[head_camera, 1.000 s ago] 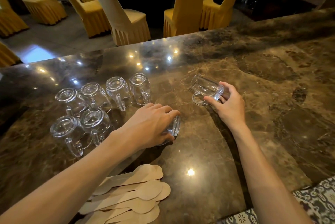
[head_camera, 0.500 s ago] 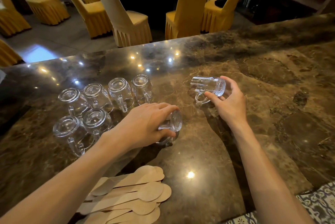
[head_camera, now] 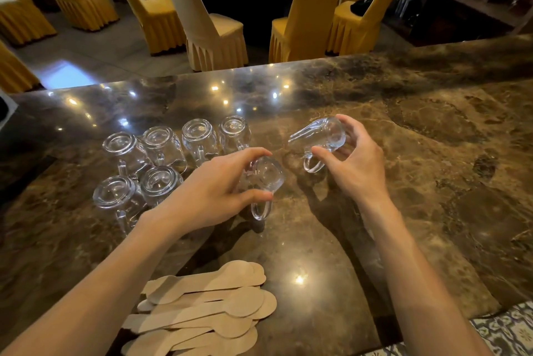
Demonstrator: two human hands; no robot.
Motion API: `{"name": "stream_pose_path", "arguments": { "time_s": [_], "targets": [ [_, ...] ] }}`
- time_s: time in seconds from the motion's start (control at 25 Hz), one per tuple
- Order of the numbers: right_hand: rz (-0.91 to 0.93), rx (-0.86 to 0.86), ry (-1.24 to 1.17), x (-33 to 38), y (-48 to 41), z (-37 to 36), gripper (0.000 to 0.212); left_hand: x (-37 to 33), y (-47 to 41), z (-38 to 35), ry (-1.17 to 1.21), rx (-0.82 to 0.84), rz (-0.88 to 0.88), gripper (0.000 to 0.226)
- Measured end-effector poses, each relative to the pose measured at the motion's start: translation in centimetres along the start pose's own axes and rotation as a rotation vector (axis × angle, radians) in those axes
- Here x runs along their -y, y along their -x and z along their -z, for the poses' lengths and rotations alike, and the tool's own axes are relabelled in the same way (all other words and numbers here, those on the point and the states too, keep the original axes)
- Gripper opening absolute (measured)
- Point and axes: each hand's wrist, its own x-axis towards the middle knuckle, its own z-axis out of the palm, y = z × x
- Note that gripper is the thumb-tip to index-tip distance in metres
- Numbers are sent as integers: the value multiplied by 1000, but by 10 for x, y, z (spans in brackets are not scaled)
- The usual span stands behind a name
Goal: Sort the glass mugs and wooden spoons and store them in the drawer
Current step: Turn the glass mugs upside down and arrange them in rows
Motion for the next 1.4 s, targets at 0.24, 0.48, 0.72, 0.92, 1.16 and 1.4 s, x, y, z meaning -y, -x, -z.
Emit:
{"name": "stream_pose_path", "arguments": {
  "time_s": [0.24,0.48,0.72,0.92,1.16,1.4],
  "targets": [
    [81,46,105,16,7,-7,69,1,10,9,189,-7,66,76],
    [158,160,170,34,17,-16,67,8,17,16,114,-5,69,69],
    [197,201,264,46,30,-18,66,11,21,24,35,14,74,69],
    [193,255,268,54,43,-26,66,19,28,33,13,30,95,73],
    [201,317,267,61,53,-36,67,27,35,44,-72,25,100,71],
    [201,325,269,70,60,-42,66,31,43,49,-124,54,120,74]
  ]
}}
